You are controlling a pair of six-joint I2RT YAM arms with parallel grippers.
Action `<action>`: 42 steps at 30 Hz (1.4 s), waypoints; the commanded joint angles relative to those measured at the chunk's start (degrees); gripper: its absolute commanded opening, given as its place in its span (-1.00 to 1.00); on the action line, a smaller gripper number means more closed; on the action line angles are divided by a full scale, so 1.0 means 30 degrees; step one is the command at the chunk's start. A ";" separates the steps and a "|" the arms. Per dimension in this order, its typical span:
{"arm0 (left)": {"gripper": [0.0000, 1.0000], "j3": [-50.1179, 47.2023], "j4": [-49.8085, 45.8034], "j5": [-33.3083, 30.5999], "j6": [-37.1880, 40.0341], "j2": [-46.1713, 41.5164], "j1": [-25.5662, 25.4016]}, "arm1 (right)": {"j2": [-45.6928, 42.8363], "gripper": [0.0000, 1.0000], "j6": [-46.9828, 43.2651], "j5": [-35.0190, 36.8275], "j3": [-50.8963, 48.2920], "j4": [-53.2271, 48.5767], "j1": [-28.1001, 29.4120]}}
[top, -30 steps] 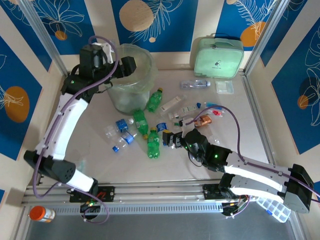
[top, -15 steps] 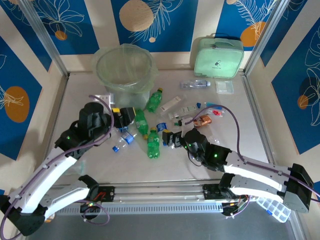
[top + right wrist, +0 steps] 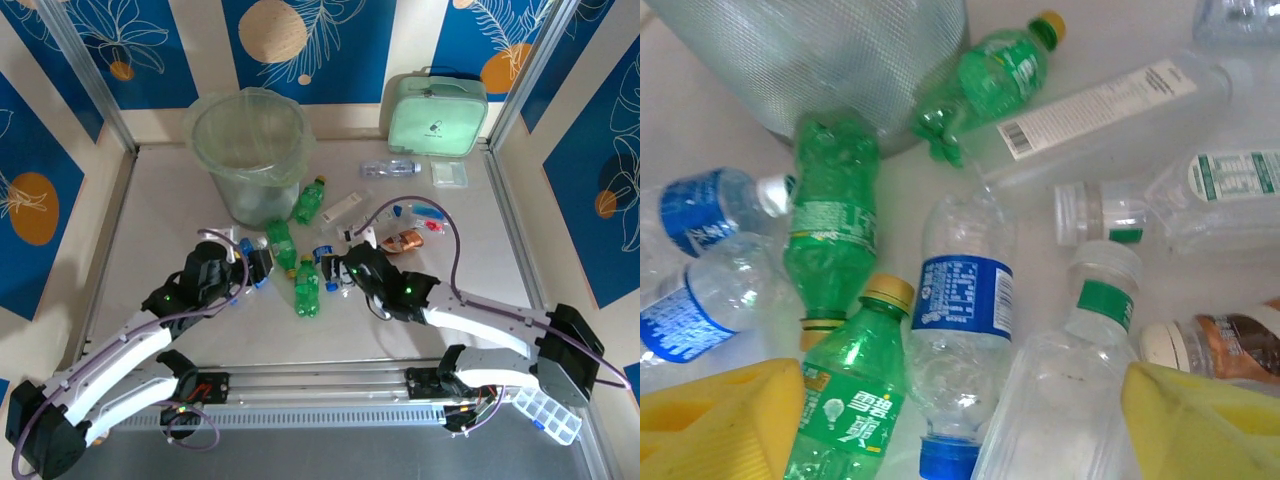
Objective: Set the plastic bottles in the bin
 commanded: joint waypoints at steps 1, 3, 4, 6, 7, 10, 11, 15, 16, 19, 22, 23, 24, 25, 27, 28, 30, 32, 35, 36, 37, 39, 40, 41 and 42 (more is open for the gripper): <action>0.58 -0.0245 0.1406 -0.0711 0.0219 -0.0393 -0.0182 | 0.1802 0.66 0.2341 -0.0336 0.2400 -0.3349 -0.0222; 0.59 -0.0338 0.0616 -0.1732 0.0153 -0.1179 -0.0169 | 0.3363 0.59 0.5923 0.0203 0.4720 -0.7669 -0.0247; 0.60 -0.0472 0.0415 -0.2162 0.0053 -0.1746 -0.0168 | 0.3952 0.58 0.7034 0.0038 0.5501 -0.8820 -0.0195; 0.60 -0.1161 0.0583 -0.2734 -0.0241 -0.3304 -0.0184 | 0.5049 0.57 0.8388 -0.1302 0.6537 -1.0168 -0.0006; 0.60 -0.1515 0.0738 -0.2946 -0.0356 -0.3972 -0.0181 | 0.5472 0.57 0.8608 -0.1980 0.6757 -1.0331 0.0143; 0.60 -0.2097 0.0642 -0.3597 -0.0678 -0.5579 -0.0161 | 0.7058 0.66 0.8811 -0.3297 0.7821 -1.1043 0.0991; 0.60 -0.2128 0.0623 -0.3584 -0.0680 -0.5909 -0.0183 | 0.7733 0.70 0.8857 -0.3097 0.8409 -1.1628 0.1402; 0.60 -0.2174 0.0589 -0.3372 -0.0810 -0.6351 -0.0199 | 0.9856 0.84 0.9220 -0.2835 1.0066 -1.2888 0.2316; 0.60 -0.2188 0.0601 -0.3309 -0.0873 -0.6315 -0.0163 | 1.0209 0.85 0.9398 -0.2950 1.0245 -1.2958 0.2423; 0.60 -0.2209 0.0696 -0.3113 -0.1042 -0.6103 -0.0165 | 1.1187 0.82 0.9595 -0.3546 1.0302 -1.2368 0.2555; 0.61 -0.2242 0.0721 -0.3066 -0.1120 -0.5978 -0.0154 | 1.2159 0.75 0.9714 -0.3996 1.0434 -1.1897 0.2529; 0.61 -0.2248 0.0702 -0.3107 -0.1163 -0.5992 -0.0162 | 1.2418 0.72 0.9584 -0.4256 1.0499 -1.1634 0.2545; 0.61 -0.2269 0.0672 -0.3137 -0.1211 -0.6003 -0.0161 | 1.2691 0.71 0.9574 -0.4467 1.0501 -1.1448 0.2550; 0.61 -0.2293 0.0716 -0.3122 -0.1253 -0.6007 -0.0170 | 1.2854 0.69 0.9545 -0.4562 1.0485 -1.1237 0.2544; 0.61 -0.2335 0.0780 -0.3096 -0.1283 -0.6062 -0.0179 | 1.3193 0.65 0.9529 -0.4665 1.0394 -1.0909 0.2505; 0.61 -0.2339 0.0754 -0.3147 -0.1287 -0.6080 -0.0173 | 1.3301 0.63 0.9566 -0.4720 1.0337 -1.0815 0.2475; 0.61 -0.2393 0.0772 -0.3231 -0.1302 -0.6124 -0.0158 | 1.3485 0.57 0.9539 -0.4929 1.0154 -1.0474 0.2386; 0.62 -0.2423 0.0789 -0.3271 -0.1304 -0.6175 -0.0148 | 1.3548 0.51 0.9567 -0.5119 0.9930 -1.0181 0.2307; 0.63 -0.2481 0.0896 -0.3321 -0.1276 -0.6152 -0.0157 | 1.3468 0.43 0.9662 -0.5327 0.9645 -0.9945 0.2297; 0.63 -0.2484 0.0945 -0.3364 -0.1259 -0.6124 -0.0162 | 1.3374 0.38 0.9689 -0.5341 0.9558 -0.9934 0.2269; 0.63 -0.2496 0.0945 -0.3393 -0.1249 -0.6098 -0.0168 | 1.3251 0.34 0.9691 -0.5295 0.9466 -0.9908 0.2281; 0.64 -0.2508 0.0945 -0.3459 -0.1232 -0.6066 -0.0175 | 1.2874 0.25 0.9604 -0.5145 0.9206 -0.9804 0.2349; 0.64 -0.2513 0.0957 -0.3471 -0.1221 -0.6065 -0.0156 | 1.2713 0.22 0.9616 -0.5015 0.9082 -0.9790 0.2365; 0.64 -0.2511 0.0995 -0.3453 -0.1225 -0.6037 -0.0154 | 1.2464 0.18 0.9590 -0.4971 0.8950 -0.9733 0.2383; 0.64 -0.2511 0.1024 -0.3429 -0.1221 -0.6008 -0.0159 | 1.2206 0.11 0.9523 -0.4965 0.8775 -0.9621 0.2408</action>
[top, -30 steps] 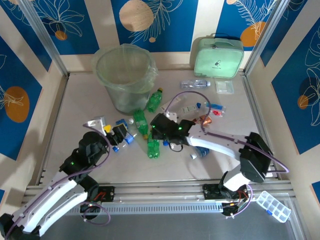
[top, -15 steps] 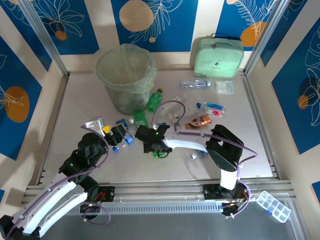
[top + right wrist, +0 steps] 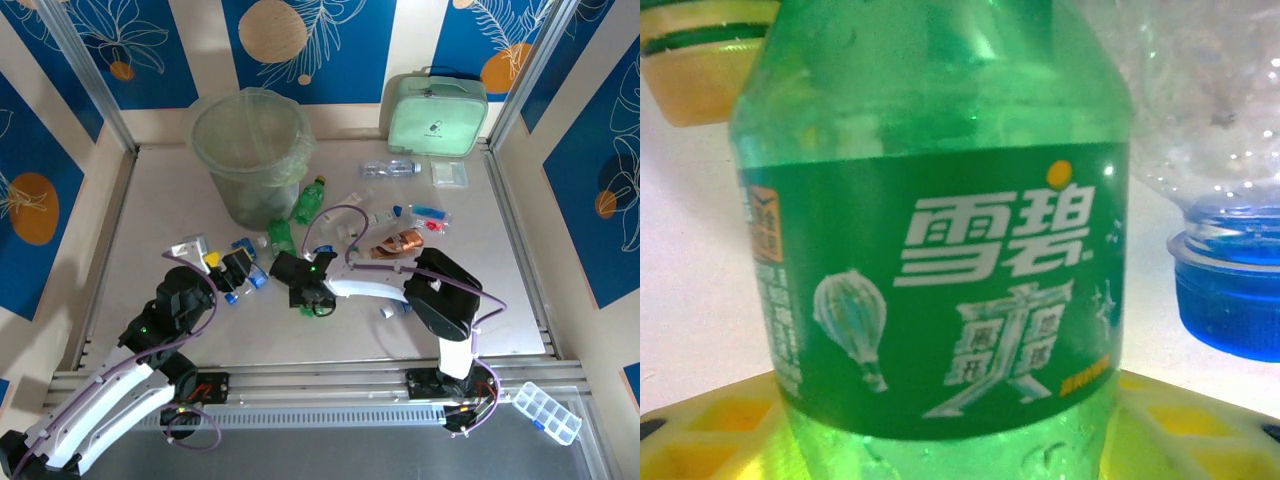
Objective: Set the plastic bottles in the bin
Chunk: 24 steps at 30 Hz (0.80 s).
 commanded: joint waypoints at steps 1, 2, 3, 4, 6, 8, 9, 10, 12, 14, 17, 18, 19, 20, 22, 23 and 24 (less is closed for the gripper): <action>0.64 -0.0238 0.0579 -0.0368 -0.0058 -0.0022 -0.0166 | -0.0971 0.08 0.0114 -0.0134 -0.0731 -0.0002 0.0034; 0.65 -0.0223 0.0595 -0.0368 -0.0076 0.0008 -0.0148 | -0.1249 0.06 0.0053 -0.0075 -0.0887 0.0049 0.0090; 0.66 -0.0223 0.0631 -0.0338 -0.0062 0.0037 -0.0159 | -0.1538 0.05 -0.0071 -0.0032 -0.1038 0.0136 0.0112; 0.66 -0.0223 0.0631 -0.0309 -0.0061 0.0062 -0.0157 | -0.1780 0.00 -0.0250 0.0051 -0.1142 0.0185 0.0183; 0.66 -0.0238 0.0695 -0.0221 -0.0038 0.0099 -0.0138 | -0.2456 -0.08 -0.0765 0.0311 -0.1415 0.0381 0.0307; 0.67 -0.0252 0.0820 -0.0083 -0.0048 0.0125 -0.0167 | -0.3126 -0.17 -0.1393 0.0472 -0.1760 0.0753 0.0390; 0.67 -0.0281 0.0913 -0.0005 -0.0003 0.0129 -0.0151 | -0.3504 -0.24 -0.1857 0.0481 -0.2016 0.1055 0.0434; 0.67 -0.0310 0.1066 0.0155 0.0013 0.0154 -0.0156 | -0.3869 -0.27 -0.2384 0.0451 -0.2256 0.1506 0.0462; 0.70 -0.0498 0.1739 0.0752 0.0063 0.0336 -0.0172 | -0.4630 -0.34 -0.3585 0.0937 -0.2703 0.2179 0.0737; 0.73 -0.0673 0.2688 0.1721 0.0112 0.0692 -0.0157 | -0.5285 -0.34 -0.4690 0.1400 -0.3062 0.2809 0.0965; 0.76 -0.0890 0.4564 0.3828 0.0295 0.1518 -0.0145 | -0.6365 -0.34 -0.6734 0.1271 -0.3775 0.4126 0.1251; 0.80 -0.1018 0.5320 0.4560 0.0275 0.1811 -0.0169 | -0.6747 -0.34 -0.7239 0.1179 -0.4018 0.4511 0.1241; 0.87 -0.1134 0.5967 0.5133 0.0129 0.2074 -0.0144 | -0.7070 -0.34 -0.7699 0.0994 -0.4223 0.4876 0.1263; 0.92 -0.1271 0.6866 0.5921 -0.0078 0.2400 -0.0138 | -0.7423 -0.33 -0.8233 0.0712 -0.4457 0.5345 0.1248; 0.94 -0.1500 0.8484 0.7338 -0.0304 0.2924 -0.0161 | -0.7997 -0.33 -0.9123 0.0247 -0.4718 0.6038 0.1191; 0.95 -0.1666 0.9240 0.7788 -0.0464 0.3079 -0.0173 | -0.8340 -0.33 -0.9630 0.0075 -0.4918 0.6457 0.1163; 0.95 -0.1892 0.9987 0.8162 -0.0618 0.3117 -0.0175 | -0.8684 -0.33 -1.0127 -0.0071 -0.5139 0.6923 0.1132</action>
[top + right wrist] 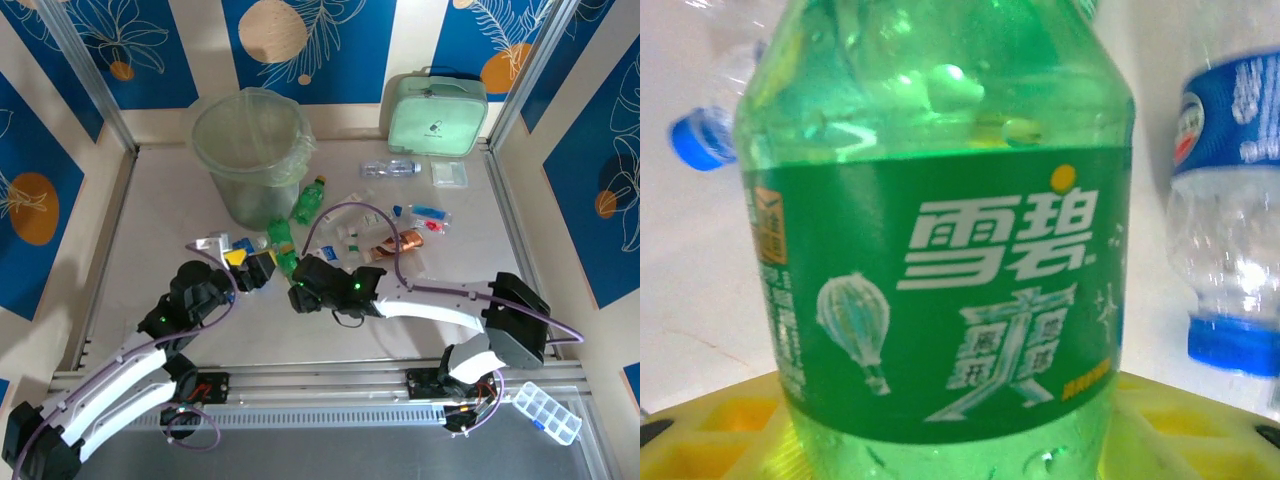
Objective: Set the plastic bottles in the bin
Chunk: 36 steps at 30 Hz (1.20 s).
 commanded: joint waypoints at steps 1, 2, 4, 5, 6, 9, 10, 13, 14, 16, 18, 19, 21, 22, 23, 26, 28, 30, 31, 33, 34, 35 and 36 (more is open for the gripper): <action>0.96 -0.0675 0.4267 0.2787 -0.0564 -0.0023 -0.0168 | -0.1301 -0.33 -0.2725 -0.0810 -0.0677 0.2360 -0.0076; 0.96 -0.0938 0.4915 0.2980 -0.0708 -0.0116 -0.0140 | -0.1643 -0.33 -0.3069 -0.1064 -0.1018 0.2862 -0.0157; 1.00 -0.1386 0.6060 0.3383 -0.0935 -0.0405 -0.0139 | -0.2252 -0.32 -0.3470 -0.1657 -0.1749 0.3914 -0.0343; 1.00 -0.1592 0.6736 0.3706 -0.0992 -0.0484 -0.0154 | -0.2566 -0.33 -0.3569 -0.1908 -0.2211 0.4536 -0.0427; 1.00 -0.1730 0.7220 0.3961 -0.1085 -0.0507 -0.0140 | -0.2865 -0.32 -0.3686 -0.2192 -0.2724 0.5156 -0.0526; 0.99 -0.1770 0.7503 0.4018 -0.1168 -0.0075 -0.0153 | -0.3641 -0.32 -0.3856 -0.2895 -0.3793 0.6439 -0.0809; 0.98 -0.1745 0.7571 0.3952 -0.1225 0.0208 -0.0148 | -0.3797 -0.32 -0.3941 -0.3081 -0.3944 0.6593 -0.0843; 0.95 -0.1768 0.8585 0.4382 -0.1582 0.1439 -0.0147 | -0.4314 -0.32 -0.4302 -0.3594 -0.4407 0.7120 -0.0802; 0.94 -0.1698 0.9011 0.4693 -0.1721 0.1975 -0.0155 | -0.4487 -0.32 -0.4409 -0.3760 -0.4628 0.7386 -0.0815; 0.92 -0.1359 0.9254 0.5199 -0.1967 0.2995 -0.0153 | -0.4673 -0.32 -0.4558 -0.4100 -0.4914 0.7879 -0.0800; 0.89 -0.1227 0.9936 0.5595 -0.2240 0.3963 -0.0155 | -0.4734 -0.32 -0.4761 -0.4355 -0.5009 0.8108 -0.0788; 0.88 -0.1212 1.0204 0.5749 -0.2344 0.4246 -0.0153 | -0.4761 -0.33 -0.4847 -0.4317 -0.5014 0.8122 -0.0725; 0.84 -0.1241 1.0762 0.5966 -0.2579 0.4610 -0.0155 | -0.4821 -0.32 -0.5024 -0.4351 -0.5120 0.8303 -0.0681; 0.80 -0.1292 1.0964 0.6097 -0.2588 0.4662 -0.0131 | -0.4873 -0.32 -0.5065 -0.4343 -0.5185 0.8410 -0.0628; 0.75 -0.1343 1.1213 0.6191 -0.2590 0.4590 -0.0140 | -0.4881 -0.33 -0.5040 -0.4401 -0.5260 0.8571 -0.0623; 0.52 -0.1446 1.1601 0.6558 -0.2491 0.4222 -0.0155 | -0.4773 -0.34 -0.4983 -0.4816 -0.5463 0.8994 -0.0601; 0.35 -0.1461 1.1700 0.6834 -0.2386 0.3935 -0.0153 | -0.4652 -0.35 -0.5050 -0.4870 -0.5464 0.9099 -0.0519; 0.18 -0.1555 1.1876 0.6997 -0.2312 0.3668 -0.0155 | -0.4620 -0.36 -0.5160 -0.4902 -0.5493 0.9219 -0.0439; 0.09 -0.1614 1.1925 0.6976 -0.2276 0.3576 -0.0155 | -0.4639 -0.37 -0.5200 -0.4899 -0.5546 0.9258 -0.0415; -0.07 -0.1681 1.1697 0.6741 -0.2159 0.3351 -0.0155 | -0.4747 -0.38 -0.5260 -0.4929 -0.5654 0.9450 -0.0341; -0.11 -0.1696 1.1590 0.6633 -0.2108 0.3306 -0.0140 | -0.4839 -0.38 -0.5317 -0.4893 -0.5711 0.9514 -0.0325; -0.15 -0.1709 1.1493 0.6551 -0.2093 0.3290 -0.0153 | -0.4902 -0.38 -0.5387 -0.4885 -0.5785 0.9593 -0.0293; -0.20 -0.1693 1.1518 0.6534 -0.2092 0.3324 -0.0140 | -0.4989 -0.38 -0.5432 -0.4816 -0.5848 0.9678 -0.0241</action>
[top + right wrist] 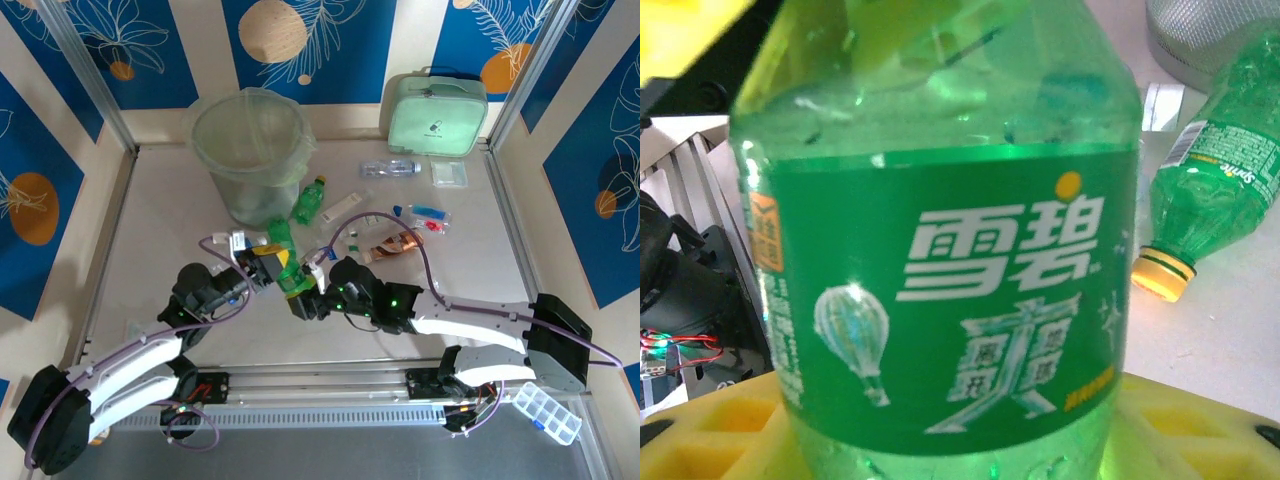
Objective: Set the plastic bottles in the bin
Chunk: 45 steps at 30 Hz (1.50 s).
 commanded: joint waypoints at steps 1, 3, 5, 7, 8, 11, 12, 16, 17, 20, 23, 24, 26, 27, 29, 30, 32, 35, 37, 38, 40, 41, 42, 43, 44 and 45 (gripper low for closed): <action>-0.26 -0.0093 0.0853 0.0478 0.0181 -0.0203 -0.0169 | -0.0521 -0.38 -0.0569 -0.0234 -0.0482 0.0826 0.0224; -0.38 -0.0093 0.1087 0.0705 0.0133 -0.0057 -0.0170 | -0.0584 -0.37 -0.0605 -0.0118 -0.0607 0.0906 0.0242; -0.49 -0.0093 0.1341 0.0903 0.0037 0.0025 -0.0154 | -0.0547 -0.36 -0.0543 -0.0009 -0.0661 0.1034 0.0252; -0.60 -0.0093 0.1448 0.1031 0.0034 0.0016 -0.0169 | -0.0413 -0.35 -0.0556 0.0020 -0.0681 0.1140 0.0267; -0.64 -0.0107 0.1477 0.1053 0.0034 -0.0034 -0.0152 | -0.0324 -0.34 -0.0556 0.0056 -0.0645 0.1088 0.0285; -0.69 -0.0150 0.1449 0.1039 0.0060 -0.0273 -0.0169 | -0.0131 -0.32 -0.0580 0.0217 -0.0545 0.1095 0.0347; -0.72 -0.0151 0.1449 0.1060 0.0078 -0.0380 -0.0167 | -0.0101 -0.30 -0.0557 0.0354 -0.0570 0.1089 0.0384; -0.81 -0.0239 0.1152 0.0882 0.0206 -0.0907 -0.0164 | -0.0085 -0.17 -0.0572 0.0541 -0.0629 0.1190 0.0404; -0.83 -0.0261 0.0979 0.0763 0.0279 -0.1077 -0.0169 | -0.0050 -0.15 -0.0565 0.0513 -0.0629 0.1223 0.0407; -0.93 -0.0327 0.0805 0.0518 0.0386 -0.1351 -0.0170 | 0.0010 -0.02 -0.0591 0.0482 -0.0652 0.1297 0.0424; -1.00 -0.0356 0.0724 0.0449 0.0415 -0.1473 -0.0155 | 0.0075 0.09 -0.0602 0.0595 -0.0629 0.1331 0.0431; -1.00 -0.0356 0.0691 0.0405 0.0422 -0.1506 -0.0162 | 0.0071 0.12 -0.0596 0.0621 -0.0629 0.1325 0.0431; -1.00 -0.0385 0.0636 0.0297 0.0415 -0.1565 -0.0170 | 0.0075 0.20 -0.0588 0.0662 -0.0629 0.1325 0.0431; -1.00 -0.0386 0.0603 0.0242 0.0419 -0.1599 -0.0170 | 0.0061 0.24 -0.0590 0.0701 -0.0633 0.1343 0.0439; -1.00 -0.0401 0.0513 0.0161 0.0470 -0.1682 -0.0169 | 0.0042 0.31 -0.0589 0.0728 -0.0641 0.1340 0.0478; -1.00 -0.0415 0.0440 0.0113 0.0492 -0.1710 -0.0148 | 0.0039 0.38 -0.0631 0.0786 -0.0661 0.1333 0.0479; -1.00 -0.0420 0.0254 -0.0068 0.0558 -0.1768 -0.0166 | 0.0002 0.59 -0.0528 0.1168 -0.0673 0.1271 0.0496; -1.00 -0.0445 0.0010 -0.0365 0.0689 -0.1907 -0.0170 | -0.0113 0.98 -0.0594 0.1580 -0.0658 0.1098 0.0564; -1.00 -0.0444 -0.0195 -0.0520 0.0836 -0.2072 -0.0168 | -0.0299 0.98 -0.0755 0.1758 -0.0659 0.1038 0.0643; -1.00 -0.0459 -0.0339 -0.0641 0.0995 -0.2172 -0.0170 | -0.0384 0.98 -0.0852 0.2064 -0.0710 0.1027 0.0717; -1.00 -0.0459 -0.0854 -0.0981 0.1453 -0.2424 -0.0169 | -0.0589 0.98 -0.1175 0.2699 -0.0717 0.0909 0.1003; -1.00 -0.0365 -0.1400 -0.1280 0.1738 -0.2634 -0.0143 | -0.0695 0.98 -0.1431 0.3363 -0.0759 0.0861 0.1207; -1.00 -0.0307 -0.1894 -0.1564 0.1983 -0.2924 -0.0148 | -0.0784 0.98 -0.1613 0.3980 -0.0769 0.0826 0.1370; -1.00 -0.0229 -0.2382 -0.1824 0.2245 -0.3244 -0.0142 | -0.0936 0.98 -0.1710 0.4492 -0.0819 0.0776 0.1445; -1.00 -0.0109 -0.2977 -0.2130 0.2527 -0.3730 -0.0137 | -0.1097 0.98 -0.1708 0.4963 -0.0891 0.0803 0.1492; -1.00 -0.0017 -0.3518 -0.2455 0.2677 -0.4142 -0.0129 | -0.1229 0.98 -0.1611 0.5345 -0.0969 0.0790 0.1552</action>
